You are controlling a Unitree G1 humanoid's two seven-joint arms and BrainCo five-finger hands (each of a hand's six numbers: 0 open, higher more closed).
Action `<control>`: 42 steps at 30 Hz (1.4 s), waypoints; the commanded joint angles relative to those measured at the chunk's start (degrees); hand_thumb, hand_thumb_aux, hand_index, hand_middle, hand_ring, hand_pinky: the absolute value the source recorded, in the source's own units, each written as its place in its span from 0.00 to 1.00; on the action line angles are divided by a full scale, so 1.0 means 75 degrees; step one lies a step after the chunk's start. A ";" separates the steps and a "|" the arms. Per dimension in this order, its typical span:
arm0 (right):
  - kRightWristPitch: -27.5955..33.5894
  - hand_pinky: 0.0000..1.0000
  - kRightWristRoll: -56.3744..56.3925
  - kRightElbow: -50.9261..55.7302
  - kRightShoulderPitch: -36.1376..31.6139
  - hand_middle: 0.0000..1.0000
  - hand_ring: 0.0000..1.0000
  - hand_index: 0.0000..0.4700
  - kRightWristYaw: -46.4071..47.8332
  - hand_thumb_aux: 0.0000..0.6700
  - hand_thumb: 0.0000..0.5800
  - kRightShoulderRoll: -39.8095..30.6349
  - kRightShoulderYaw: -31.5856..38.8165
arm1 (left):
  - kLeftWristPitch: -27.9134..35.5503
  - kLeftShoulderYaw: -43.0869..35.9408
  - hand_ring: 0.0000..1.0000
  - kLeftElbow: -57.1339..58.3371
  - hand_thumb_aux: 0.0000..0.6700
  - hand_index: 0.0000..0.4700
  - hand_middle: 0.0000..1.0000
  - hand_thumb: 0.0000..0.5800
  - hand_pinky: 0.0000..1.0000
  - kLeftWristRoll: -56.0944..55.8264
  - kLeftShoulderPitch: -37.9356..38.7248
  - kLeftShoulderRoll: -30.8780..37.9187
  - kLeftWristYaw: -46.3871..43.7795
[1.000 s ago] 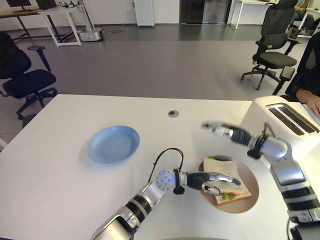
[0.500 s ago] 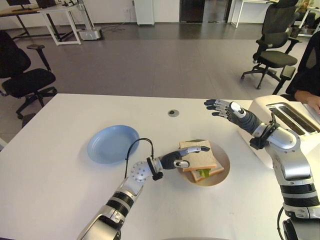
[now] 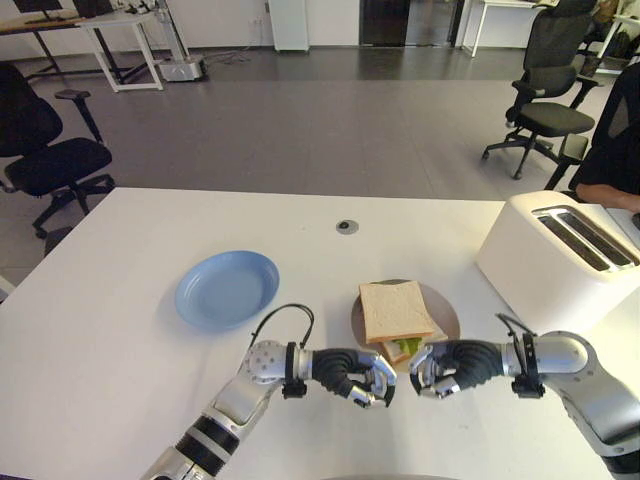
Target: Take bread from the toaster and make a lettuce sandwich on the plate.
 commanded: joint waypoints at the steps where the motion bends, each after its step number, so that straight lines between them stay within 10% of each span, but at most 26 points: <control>1: -0.0192 1.00 -0.0457 0.0392 0.0432 1.00 1.00 1.00 0.0000 1.00 1.00 -0.0287 0.0286 | -0.0439 -0.0210 1.00 0.0923 1.00 1.00 1.00 1.00 1.00 0.1057 -0.0214 -0.0239 0.0347; 12: -0.1697 1.00 -0.1611 0.3776 -0.2079 1.00 1.00 1.00 -0.2585 1.00 1.00 0.2103 0.0098 | -0.3559 0.0893 1.00 0.4065 1.00 1.00 1.00 1.00 1.00 0.2913 -0.1786 -0.1315 0.3844; 25: -0.3307 1.00 -0.1777 0.7098 -0.3945 1.00 1.00 1.00 -0.3650 1.00 1.00 0.3435 -0.0354 | -0.3559 0.1457 1.00 0.8396 1.00 1.00 1.00 1.00 1.00 0.4273 -0.4420 -0.2372 0.7711; 30: -0.2352 1.00 -0.0563 0.4525 -0.3149 1.00 1.00 1.00 -0.2948 1.00 1.00 0.3161 -0.0925 | -0.5046 0.2117 1.00 0.6644 1.00 1.00 1.00 1.00 1.00 0.2549 -0.3799 -0.2137 0.5888; 33: -0.1531 1.00 0.0563 0.2738 -0.2825 1.00 1.00 1.00 -0.2982 1.00 1.00 0.3170 -0.1576 | -0.4024 0.2478 1.00 0.2248 0.93 0.93 1.00 1.00 1.00 0.0486 -0.2783 -0.1756 0.5268; 34: -0.1337 0.52 0.0864 0.2213 -0.2722 0.52 0.52 0.53 -0.3178 0.53 0.77 0.3240 -0.1800 | -0.3544 0.2563 1.00 0.0943 0.78 0.78 1.00 0.95 1.00 -0.0021 -0.2523 -0.1623 0.5280; 35: -0.1207 0.00 0.1048 0.1803 -0.2638 0.00 0.00 0.00 -0.3373 0.00 0.00 0.3320 -0.1934 | -0.3196 0.2616 0.60 0.0041 0.50 0.50 0.60 0.75 0.60 -0.0379 -0.2327 -0.1528 0.5338; 36: -0.1179 0.00 0.1128 0.1483 -0.2546 0.00 0.00 0.00 -0.3526 0.00 0.00 0.3390 -0.1994 | -0.2878 0.2638 0.30 -0.0618 0.14 0.14 0.30 0.26 0.30 -0.0684 -0.2156 -0.1473 0.5384; 37: -0.1293 0.00 0.1040 0.1321 -0.2488 0.00 0.00 0.00 -0.3700 0.00 0.00 0.3497 -0.1996 | -0.2625 0.2637 0.11 -0.1030 0.00 0.00 0.11 0.00 0.11 -0.0771 -0.2015 -0.1452 0.5435; 42: -0.1654 0.00 0.0723 0.1002 -0.2746 0.00 0.00 0.00 -0.5640 0.00 0.00 0.4712 -0.2414 | -0.1724 0.2941 0.00 -0.1616 0.00 0.00 0.00 0.00 0.00 -0.0166 -0.1500 -0.1871 0.6162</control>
